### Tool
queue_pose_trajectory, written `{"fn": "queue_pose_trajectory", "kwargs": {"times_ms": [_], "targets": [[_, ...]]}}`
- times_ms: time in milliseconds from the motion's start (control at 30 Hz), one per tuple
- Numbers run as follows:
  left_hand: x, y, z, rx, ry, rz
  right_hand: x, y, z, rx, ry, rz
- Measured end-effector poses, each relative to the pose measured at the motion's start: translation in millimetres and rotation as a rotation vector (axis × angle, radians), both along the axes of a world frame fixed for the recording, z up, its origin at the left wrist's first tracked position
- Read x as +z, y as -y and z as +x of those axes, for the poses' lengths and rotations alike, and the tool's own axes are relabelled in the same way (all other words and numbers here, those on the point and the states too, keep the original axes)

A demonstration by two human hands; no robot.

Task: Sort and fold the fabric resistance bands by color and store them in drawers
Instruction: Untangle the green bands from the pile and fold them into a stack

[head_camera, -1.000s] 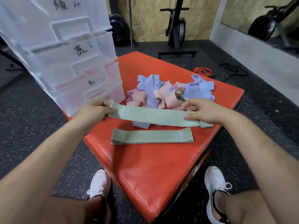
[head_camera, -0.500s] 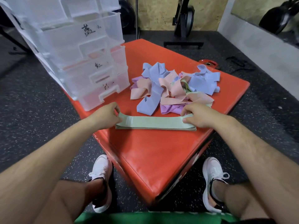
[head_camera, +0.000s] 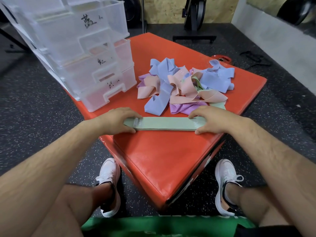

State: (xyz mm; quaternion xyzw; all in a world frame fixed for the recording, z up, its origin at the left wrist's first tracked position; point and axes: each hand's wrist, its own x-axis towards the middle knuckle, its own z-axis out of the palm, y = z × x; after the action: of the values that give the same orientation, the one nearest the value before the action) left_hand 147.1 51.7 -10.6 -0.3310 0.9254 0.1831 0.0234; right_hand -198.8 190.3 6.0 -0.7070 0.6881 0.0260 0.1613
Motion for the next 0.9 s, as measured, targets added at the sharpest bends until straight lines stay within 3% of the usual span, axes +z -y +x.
{"fn": "queue_pose_trajectory", "kwargs": {"times_ms": [133,267,400,667,767,900], "targets": [[-3.2,1.4,0.7,0.01,-0.047,0.004,-0.6,-1.2,0.4,-0.003,0.018,-0.019],[0.3,-5.4,-5.4,0.039,0.062,-0.132,0.9,-6.6,0.9,-0.008,0.009,-0.035],[15.8,-19.0,-32.0,0.008,-0.007,-0.226,8.1,-15.7,2.0,-0.021,0.004,-0.144],[21.4,-35.7,-138.1,-0.137,-0.14,-0.189,10.1,-28.5,-37.0,-0.189,0.019,-0.216],[16.1,-49.7,-176.2,-0.193,-0.178,-0.141,6.7,-33.1,-64.7,-0.317,0.004,-0.161],[6.9,-65.4,-209.8,-0.239,-0.167,-0.104,-10.2,-35.0,-83.5,-0.323,0.013,-0.068]]}}
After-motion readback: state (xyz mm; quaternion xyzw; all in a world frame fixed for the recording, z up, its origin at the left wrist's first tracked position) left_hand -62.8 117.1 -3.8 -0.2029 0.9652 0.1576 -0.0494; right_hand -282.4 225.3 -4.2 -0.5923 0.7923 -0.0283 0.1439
